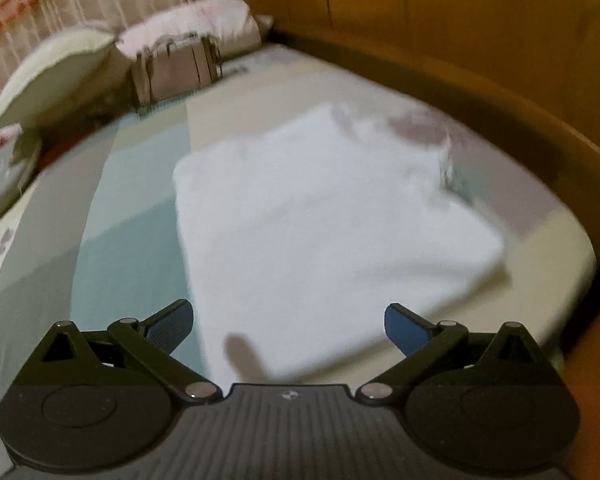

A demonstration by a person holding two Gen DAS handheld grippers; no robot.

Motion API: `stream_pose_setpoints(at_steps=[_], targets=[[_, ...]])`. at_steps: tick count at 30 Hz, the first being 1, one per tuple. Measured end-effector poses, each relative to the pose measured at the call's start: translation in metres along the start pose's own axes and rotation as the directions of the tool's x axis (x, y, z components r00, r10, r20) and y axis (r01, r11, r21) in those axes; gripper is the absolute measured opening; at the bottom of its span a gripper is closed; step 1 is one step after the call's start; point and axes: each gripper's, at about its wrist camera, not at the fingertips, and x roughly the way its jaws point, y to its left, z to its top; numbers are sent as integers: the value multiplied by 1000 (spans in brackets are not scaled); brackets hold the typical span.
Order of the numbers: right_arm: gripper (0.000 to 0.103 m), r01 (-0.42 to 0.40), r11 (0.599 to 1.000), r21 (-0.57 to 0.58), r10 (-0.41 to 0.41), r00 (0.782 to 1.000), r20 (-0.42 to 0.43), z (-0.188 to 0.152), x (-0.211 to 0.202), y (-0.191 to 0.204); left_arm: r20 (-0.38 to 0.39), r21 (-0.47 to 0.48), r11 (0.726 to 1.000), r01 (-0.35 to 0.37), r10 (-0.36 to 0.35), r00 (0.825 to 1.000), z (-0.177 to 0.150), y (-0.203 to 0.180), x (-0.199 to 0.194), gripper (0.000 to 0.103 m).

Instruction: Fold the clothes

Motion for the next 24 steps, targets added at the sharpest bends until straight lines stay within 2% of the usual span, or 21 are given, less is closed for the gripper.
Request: stream_pose_setpoints(at_steps=[2,8,16,24], targets=[[103,16,1000,6,-15,999,-30,-15,-13,11,-6,-10,1000,3,-3,1000,2,-2,-1,101],[103,124,992,-5,-124,992,-25,-48,-52,34,-44,-34,999,9,-10,999,4,-15,-3,101],[103,125,991,47,-126,992,7,-69,-93,41,-21,-14,1000,25,-26,999,5,-36,-25,101],[103,134,991,16,-135,989,59,-84,-128,52,-1,23,999,22,-22,1000,5,-57,-47,101]])
